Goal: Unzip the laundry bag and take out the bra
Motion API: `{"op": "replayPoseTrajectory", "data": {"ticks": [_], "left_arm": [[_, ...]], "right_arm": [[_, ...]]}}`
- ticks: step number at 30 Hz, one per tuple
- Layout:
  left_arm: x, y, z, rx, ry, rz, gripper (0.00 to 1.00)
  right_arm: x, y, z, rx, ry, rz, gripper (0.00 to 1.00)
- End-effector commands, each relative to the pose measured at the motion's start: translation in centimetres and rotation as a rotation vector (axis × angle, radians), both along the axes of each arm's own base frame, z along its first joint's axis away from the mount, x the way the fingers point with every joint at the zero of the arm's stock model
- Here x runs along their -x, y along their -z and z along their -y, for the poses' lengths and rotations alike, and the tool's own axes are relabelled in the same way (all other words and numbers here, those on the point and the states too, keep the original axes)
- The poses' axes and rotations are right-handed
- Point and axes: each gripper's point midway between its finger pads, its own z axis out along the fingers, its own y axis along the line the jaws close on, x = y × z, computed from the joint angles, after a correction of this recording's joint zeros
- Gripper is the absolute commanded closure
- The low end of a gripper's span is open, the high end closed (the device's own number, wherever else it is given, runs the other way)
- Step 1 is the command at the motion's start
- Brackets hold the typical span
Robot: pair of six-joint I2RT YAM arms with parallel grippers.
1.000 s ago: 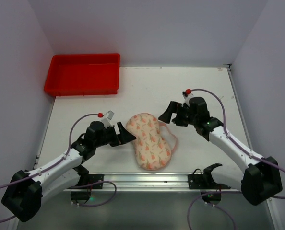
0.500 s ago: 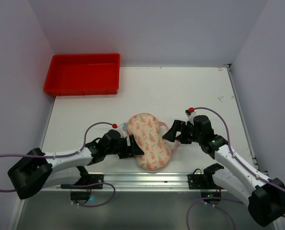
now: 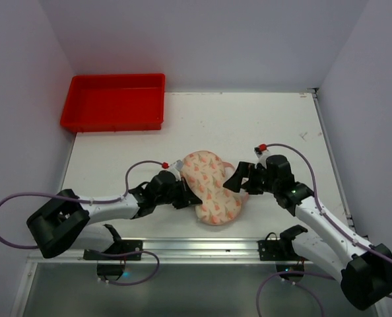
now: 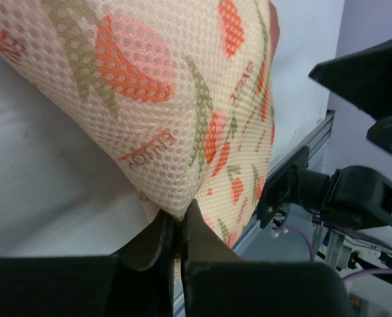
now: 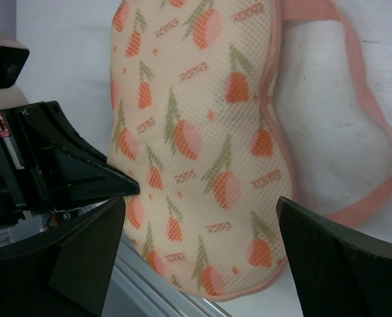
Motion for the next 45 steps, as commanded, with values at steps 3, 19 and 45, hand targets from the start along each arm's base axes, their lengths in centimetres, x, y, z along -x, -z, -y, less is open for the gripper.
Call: {"op": "replayPoseTrajectory", "data": {"ticks": [3,19,45], "left_arm": [[-5.0,-5.0,3.9,0.113,-0.109,0.086,1.0],[-11.1,-3.3,4.4,0.065,-0.49,-0.108,1.0],[-11.7,-6.3,4.0,0.111,-0.558,-0.188,1.0]], "right_arm": [[-1.3,-4.2,-0.1,-0.007,0.007,0.168,0.05],[1.2,0.0,-3.4,0.032,0.025,0.156,0.29],[-2.0,1.4,-8.1,0.219,0.222,0.262,0.57]]}}
